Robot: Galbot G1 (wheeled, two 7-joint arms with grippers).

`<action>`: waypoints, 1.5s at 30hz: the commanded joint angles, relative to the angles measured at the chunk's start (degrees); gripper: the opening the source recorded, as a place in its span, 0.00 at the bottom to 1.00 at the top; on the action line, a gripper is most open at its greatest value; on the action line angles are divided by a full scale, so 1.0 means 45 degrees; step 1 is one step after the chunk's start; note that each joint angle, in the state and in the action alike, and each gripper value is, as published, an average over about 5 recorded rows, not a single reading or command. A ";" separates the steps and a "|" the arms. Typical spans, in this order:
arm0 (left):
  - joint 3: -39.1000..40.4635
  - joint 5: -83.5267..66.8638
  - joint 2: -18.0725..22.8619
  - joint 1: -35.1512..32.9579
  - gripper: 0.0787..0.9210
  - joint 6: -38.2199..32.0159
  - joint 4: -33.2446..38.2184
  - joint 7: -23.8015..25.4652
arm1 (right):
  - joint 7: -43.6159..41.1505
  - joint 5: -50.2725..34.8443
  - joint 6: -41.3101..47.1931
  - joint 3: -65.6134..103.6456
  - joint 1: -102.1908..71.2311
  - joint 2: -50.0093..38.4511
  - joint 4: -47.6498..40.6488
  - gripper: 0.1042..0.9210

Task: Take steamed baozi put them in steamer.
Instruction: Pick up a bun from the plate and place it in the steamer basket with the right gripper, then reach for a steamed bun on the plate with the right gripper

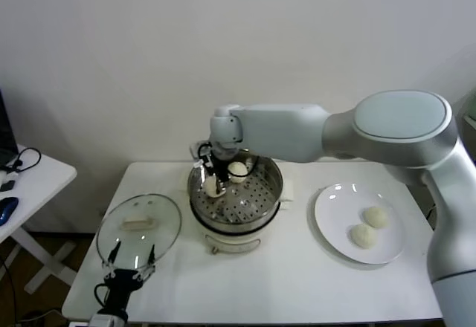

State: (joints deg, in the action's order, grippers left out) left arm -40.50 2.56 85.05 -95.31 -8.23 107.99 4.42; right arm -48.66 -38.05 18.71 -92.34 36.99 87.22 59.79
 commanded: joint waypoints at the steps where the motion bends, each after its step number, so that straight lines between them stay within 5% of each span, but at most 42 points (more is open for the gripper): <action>1: 0.0003 0.0005 0.0023 -0.0004 0.88 -0.0010 -0.0019 -0.0005 | 0.0259 0.0505 -0.0027 0.0061 -0.0286 0.0086 -0.0066 0.79; 10: -0.0034 0.0022 0.0030 -0.0078 0.88 -0.0030 0.0087 -0.0015 | -0.0643 -0.0982 -0.0748 -0.0489 0.2333 -0.1511 0.1669 0.88; 17: -0.0071 0.0037 0.0011 -0.0165 0.88 -0.0077 0.0177 -0.0020 | -0.2288 -0.2388 -0.1563 -0.2879 0.5550 -0.4897 0.4453 0.88; 24: -0.0032 0.0039 0.0025 -0.0156 0.88 -0.0019 0.0283 0.0003 | -0.2031 -0.0797 -0.1678 -0.5112 0.6023 -0.8251 0.6462 0.88; 32: -0.0056 0.0029 0.0079 -0.0168 0.88 -0.0016 0.0275 -0.0036 | -0.1135 0.1330 -0.1281 -0.4650 0.3523 -1.0417 0.5768 0.88; 45: -0.0273 0.0113 0.0191 -0.0283 0.88 0.0000 0.0239 -0.0041 | -0.1167 0.3916 -0.1598 -0.2047 -0.0755 -1.0954 0.3384 0.88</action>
State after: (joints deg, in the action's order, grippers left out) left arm -41.64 2.97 85.72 -96.51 -8.29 109.10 4.22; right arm -54.42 -28.43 11.92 -107.19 45.57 43.09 79.26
